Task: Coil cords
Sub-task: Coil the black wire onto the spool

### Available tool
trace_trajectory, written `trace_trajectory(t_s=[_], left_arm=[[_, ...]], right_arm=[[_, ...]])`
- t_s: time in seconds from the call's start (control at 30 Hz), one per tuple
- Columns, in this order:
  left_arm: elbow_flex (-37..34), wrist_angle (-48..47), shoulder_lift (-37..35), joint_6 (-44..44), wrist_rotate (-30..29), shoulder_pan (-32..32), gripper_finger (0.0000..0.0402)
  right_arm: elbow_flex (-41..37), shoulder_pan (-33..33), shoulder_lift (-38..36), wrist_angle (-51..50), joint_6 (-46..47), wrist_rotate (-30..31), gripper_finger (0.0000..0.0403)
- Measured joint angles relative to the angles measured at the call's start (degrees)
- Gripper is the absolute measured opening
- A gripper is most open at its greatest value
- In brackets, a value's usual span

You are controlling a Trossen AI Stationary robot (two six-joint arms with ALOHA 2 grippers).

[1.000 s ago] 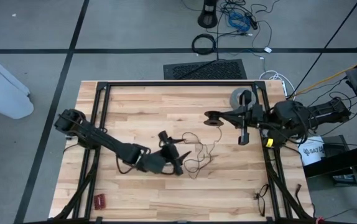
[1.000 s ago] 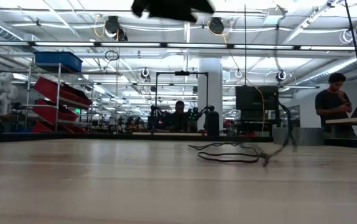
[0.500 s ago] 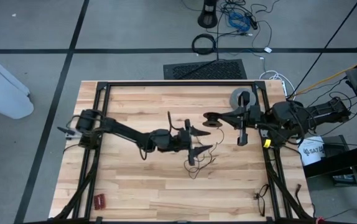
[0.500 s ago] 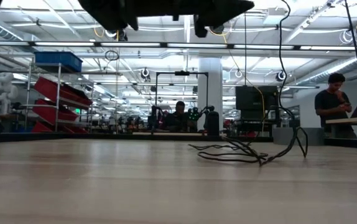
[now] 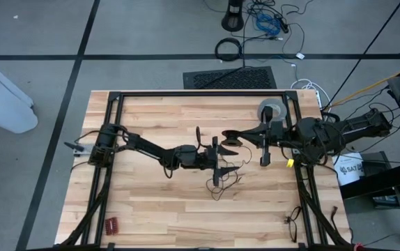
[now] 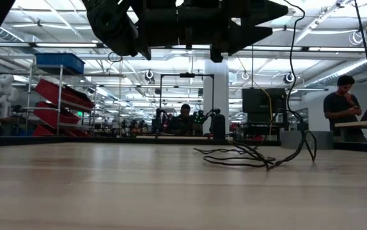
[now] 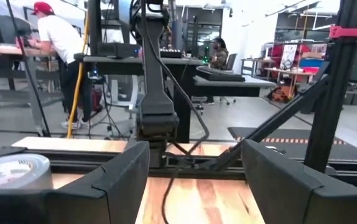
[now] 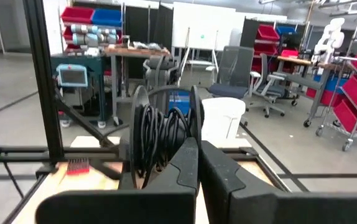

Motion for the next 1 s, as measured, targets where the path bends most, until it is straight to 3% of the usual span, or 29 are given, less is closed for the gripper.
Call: trace_trajectory(t_s=[0.17, 0.77, 1.0], left_arm=[[0.03, 0.17, -0.01, 1.02, 0.04, -0.05, 0.0260], [0.10, -2.32, -0.87, 1.00, -0.59, -0.43, 0.0260], [0.10, -2.35, -0.89, -0.48, 6.60, 1.43, 0.0260]], right_arm=[[0.00, -0.02, 1.33, 4.65, -0.79, -0.01, 0.0000], [0.00, 0.00, 1.61, 6.18, -4.25, 0.00, 0.0000], [0.00, 0.00, 1.50, 9.51, -6.92, 0.00, 0.0000]])
